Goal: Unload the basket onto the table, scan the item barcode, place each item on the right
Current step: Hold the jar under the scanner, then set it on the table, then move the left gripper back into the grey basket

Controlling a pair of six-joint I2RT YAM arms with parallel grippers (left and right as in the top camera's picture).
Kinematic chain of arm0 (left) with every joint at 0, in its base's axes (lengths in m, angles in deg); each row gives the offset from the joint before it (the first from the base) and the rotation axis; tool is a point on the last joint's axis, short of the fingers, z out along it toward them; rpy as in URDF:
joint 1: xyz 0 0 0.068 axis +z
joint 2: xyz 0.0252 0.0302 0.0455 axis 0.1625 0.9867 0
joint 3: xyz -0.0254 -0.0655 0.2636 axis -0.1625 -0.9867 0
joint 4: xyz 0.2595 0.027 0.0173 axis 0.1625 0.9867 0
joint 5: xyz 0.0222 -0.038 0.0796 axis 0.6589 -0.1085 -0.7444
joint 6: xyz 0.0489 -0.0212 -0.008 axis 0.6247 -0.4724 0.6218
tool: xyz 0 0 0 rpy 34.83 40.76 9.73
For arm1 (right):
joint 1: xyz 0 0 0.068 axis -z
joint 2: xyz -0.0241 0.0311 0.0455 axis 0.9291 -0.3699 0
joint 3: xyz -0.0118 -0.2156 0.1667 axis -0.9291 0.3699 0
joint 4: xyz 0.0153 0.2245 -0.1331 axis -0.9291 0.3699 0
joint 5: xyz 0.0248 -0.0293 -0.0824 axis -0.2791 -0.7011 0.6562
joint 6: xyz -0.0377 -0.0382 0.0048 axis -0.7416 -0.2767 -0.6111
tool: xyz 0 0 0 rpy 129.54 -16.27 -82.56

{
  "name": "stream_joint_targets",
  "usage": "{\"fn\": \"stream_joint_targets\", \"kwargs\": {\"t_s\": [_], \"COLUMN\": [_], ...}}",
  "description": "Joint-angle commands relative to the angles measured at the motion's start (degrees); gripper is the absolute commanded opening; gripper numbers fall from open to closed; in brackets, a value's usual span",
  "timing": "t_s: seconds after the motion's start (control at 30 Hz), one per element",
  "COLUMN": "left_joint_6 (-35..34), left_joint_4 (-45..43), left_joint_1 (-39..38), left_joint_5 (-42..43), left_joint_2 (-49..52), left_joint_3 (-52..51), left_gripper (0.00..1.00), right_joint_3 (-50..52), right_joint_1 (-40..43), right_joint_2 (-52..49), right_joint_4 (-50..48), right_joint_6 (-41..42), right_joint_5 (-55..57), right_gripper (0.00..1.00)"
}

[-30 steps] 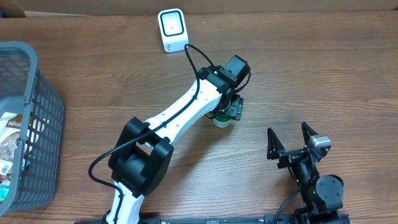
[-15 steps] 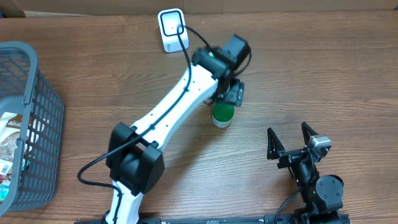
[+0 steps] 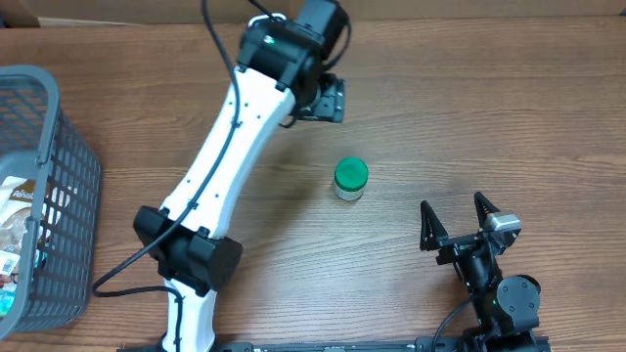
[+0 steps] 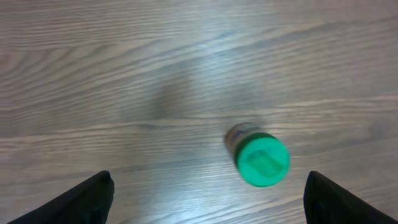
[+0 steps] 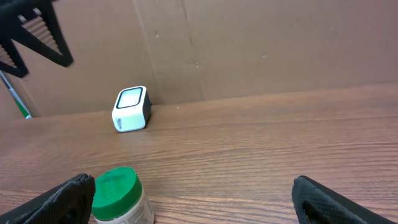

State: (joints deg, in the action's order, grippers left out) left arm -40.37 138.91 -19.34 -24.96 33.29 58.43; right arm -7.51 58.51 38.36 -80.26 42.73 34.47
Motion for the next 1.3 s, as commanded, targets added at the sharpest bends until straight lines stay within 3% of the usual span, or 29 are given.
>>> {"fn": "stream_joint_targets", "kwargs": {"t_s": [0.0, 0.3, 0.77, 1.27], "left_joint_6": [1.2, 1.9, 2.1, 2.0], "left_joint_4": [2.3, 9.1, 9.6, 9.6], "left_joint_1": [2.8, 12.5, 29.4, 33.0], "left_joint_5": [-1.6, -2.8, -0.2, 0.2], "left_joint_2": [-0.3, -4.2, -14.7, -15.5], "left_joint_3": [5.2, 18.1, 18.8, 18.8], "left_gripper": [0.84, 0.85, 0.85, 0.84], "right_joint_3": [0.6, 0.6, 0.6, 0.6], "right_joint_1": [0.0, 0.0, 0.0, 0.0], "right_joint_2": [0.6, 0.6, 0.6, 0.6], "right_joint_4": [-0.3, -0.3, -0.3, -0.3], "right_joint_6": [0.0, 0.0, 0.0, 0.0], "right_joint_5": [0.3, 0.3, 0.3, 0.3], "right_gripper": [1.00, 1.00, 1.00, 1.00]}}
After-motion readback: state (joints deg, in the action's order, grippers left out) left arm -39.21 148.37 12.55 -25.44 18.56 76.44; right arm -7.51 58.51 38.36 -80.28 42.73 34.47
